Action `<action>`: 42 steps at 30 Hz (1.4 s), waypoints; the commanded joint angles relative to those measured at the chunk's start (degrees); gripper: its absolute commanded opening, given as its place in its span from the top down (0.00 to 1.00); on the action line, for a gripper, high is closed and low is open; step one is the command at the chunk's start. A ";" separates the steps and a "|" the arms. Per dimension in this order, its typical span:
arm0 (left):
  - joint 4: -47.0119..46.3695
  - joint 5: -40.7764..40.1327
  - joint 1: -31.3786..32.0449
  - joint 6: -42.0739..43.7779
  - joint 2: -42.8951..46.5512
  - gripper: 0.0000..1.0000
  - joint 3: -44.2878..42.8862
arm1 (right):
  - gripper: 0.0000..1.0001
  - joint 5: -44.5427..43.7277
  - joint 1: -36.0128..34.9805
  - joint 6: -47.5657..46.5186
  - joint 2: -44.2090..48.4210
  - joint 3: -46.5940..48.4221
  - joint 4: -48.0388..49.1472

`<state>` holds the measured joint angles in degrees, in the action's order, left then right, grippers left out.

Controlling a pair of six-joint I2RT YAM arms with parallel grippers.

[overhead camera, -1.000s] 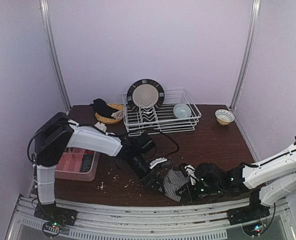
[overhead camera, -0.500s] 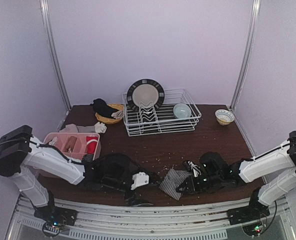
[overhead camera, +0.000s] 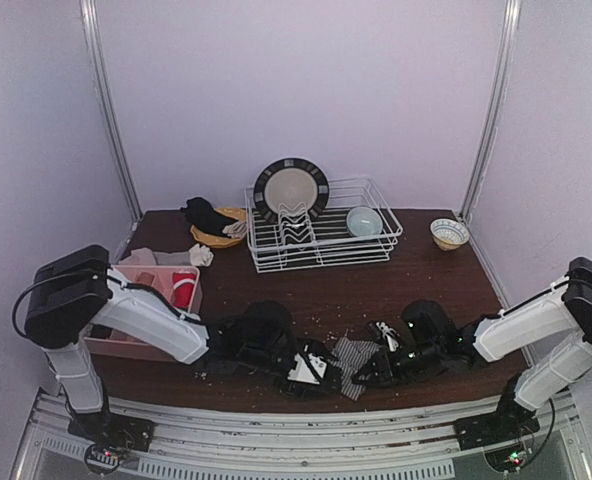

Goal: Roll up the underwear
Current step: Roll the underwear at the center of the board.

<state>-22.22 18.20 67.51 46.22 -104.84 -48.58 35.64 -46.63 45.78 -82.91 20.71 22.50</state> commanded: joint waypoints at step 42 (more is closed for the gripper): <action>64.41 30.83 -4.21 -14.65 -22.85 1.00 -39.40 | 0.54 -42.25 -26.23 -18.91 35.69 2.57 -32.16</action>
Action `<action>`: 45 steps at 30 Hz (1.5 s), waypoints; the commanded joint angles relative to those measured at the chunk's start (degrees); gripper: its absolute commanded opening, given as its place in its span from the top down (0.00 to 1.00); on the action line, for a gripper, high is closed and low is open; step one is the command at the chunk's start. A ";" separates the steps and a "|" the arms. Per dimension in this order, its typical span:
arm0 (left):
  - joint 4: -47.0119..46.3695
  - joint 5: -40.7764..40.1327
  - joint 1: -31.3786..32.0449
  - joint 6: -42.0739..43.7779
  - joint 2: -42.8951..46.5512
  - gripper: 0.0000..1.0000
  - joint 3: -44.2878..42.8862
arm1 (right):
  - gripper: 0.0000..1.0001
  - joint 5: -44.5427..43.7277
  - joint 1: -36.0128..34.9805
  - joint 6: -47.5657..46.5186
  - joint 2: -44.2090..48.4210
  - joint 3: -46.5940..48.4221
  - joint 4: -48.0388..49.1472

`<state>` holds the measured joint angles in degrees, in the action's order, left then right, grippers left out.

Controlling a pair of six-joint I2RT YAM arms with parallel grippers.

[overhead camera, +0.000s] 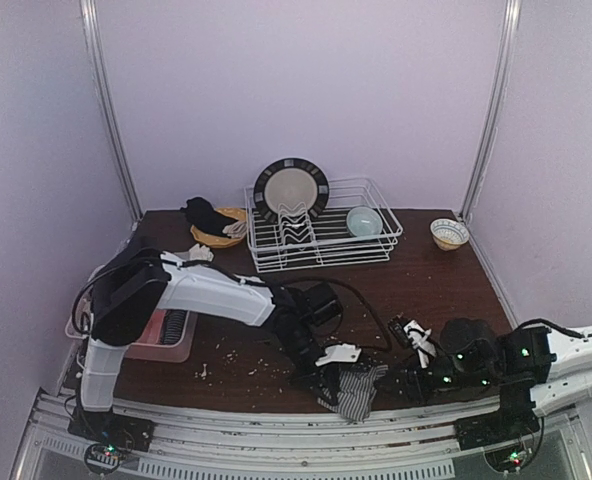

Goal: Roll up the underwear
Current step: Roll the underwear at the center of the board.

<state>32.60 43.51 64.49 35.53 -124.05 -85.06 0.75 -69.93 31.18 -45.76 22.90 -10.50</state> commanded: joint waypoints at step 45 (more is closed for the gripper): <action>25.56 8.62 -6.57 -16.03 -19.00 1.00 -20.50 | 0.48 -12.07 -12.12 -19.54 -24.68 9.75 6.70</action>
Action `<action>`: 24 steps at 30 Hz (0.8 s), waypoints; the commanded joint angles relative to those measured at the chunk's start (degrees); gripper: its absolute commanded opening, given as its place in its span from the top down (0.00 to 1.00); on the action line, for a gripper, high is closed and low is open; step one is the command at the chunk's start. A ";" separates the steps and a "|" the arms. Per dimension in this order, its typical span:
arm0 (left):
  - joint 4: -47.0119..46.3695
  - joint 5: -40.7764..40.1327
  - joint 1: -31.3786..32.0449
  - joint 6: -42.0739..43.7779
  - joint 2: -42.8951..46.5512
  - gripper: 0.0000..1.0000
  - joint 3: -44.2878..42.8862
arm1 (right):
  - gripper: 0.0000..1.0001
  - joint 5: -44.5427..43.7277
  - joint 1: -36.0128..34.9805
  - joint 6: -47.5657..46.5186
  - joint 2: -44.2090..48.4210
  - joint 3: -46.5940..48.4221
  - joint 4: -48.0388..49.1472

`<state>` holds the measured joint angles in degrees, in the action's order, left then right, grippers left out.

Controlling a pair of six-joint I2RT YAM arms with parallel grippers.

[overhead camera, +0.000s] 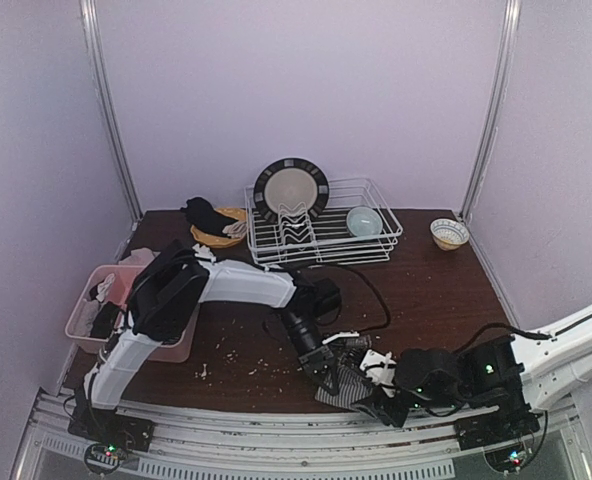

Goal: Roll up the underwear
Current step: Roll the underwear at the center of the board.

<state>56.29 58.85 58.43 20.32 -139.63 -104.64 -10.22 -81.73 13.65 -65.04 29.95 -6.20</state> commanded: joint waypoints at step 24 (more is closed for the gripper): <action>-4.83 -10.51 -0.68 -5.42 5.53 0.09 6.20 | 1.00 -2.59 -0.07 10.34 -20.79 2.79 -3.08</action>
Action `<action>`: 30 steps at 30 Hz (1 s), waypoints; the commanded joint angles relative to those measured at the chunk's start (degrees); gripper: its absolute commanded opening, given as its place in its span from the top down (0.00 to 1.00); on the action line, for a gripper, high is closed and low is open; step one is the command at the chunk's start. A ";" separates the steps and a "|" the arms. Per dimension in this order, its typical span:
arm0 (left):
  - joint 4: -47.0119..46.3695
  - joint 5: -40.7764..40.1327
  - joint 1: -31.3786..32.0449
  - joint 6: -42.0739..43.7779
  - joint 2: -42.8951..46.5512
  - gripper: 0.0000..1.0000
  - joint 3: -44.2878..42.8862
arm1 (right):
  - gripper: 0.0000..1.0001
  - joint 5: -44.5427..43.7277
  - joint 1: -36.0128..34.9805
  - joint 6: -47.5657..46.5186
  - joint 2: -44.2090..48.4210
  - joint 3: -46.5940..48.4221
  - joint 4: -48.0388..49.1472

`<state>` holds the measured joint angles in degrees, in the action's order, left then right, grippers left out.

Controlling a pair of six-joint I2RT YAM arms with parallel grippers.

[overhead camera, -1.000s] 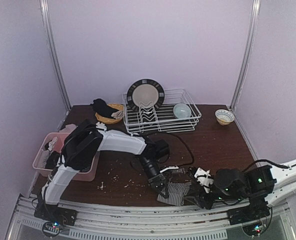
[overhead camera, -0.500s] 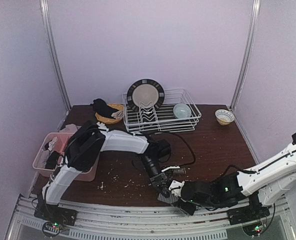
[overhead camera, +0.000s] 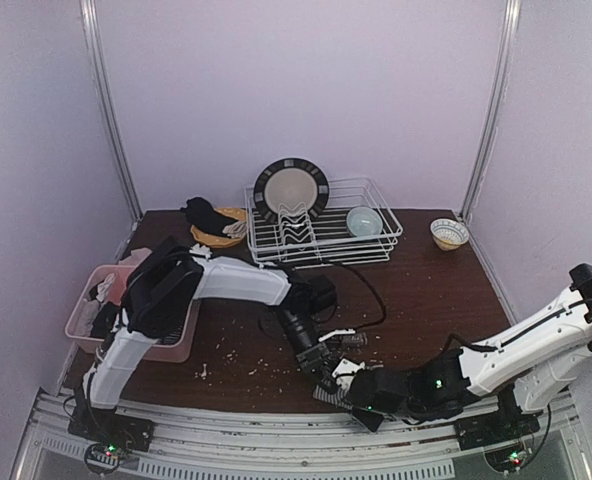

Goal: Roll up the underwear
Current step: Roll the underwear at the center of the board.

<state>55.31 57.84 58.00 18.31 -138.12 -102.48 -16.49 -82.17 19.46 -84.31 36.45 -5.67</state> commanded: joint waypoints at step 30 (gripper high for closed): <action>-67.87 -49.43 12.18 4.43 43.97 0.02 54.86 | 1.00 42.90 27.30 21.53 11.37 -22.99 21.34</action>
<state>8.05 11.66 61.52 3.14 -95.44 -53.58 16.86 -58.48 38.44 -72.31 16.78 21.26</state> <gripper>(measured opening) 0.977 0.082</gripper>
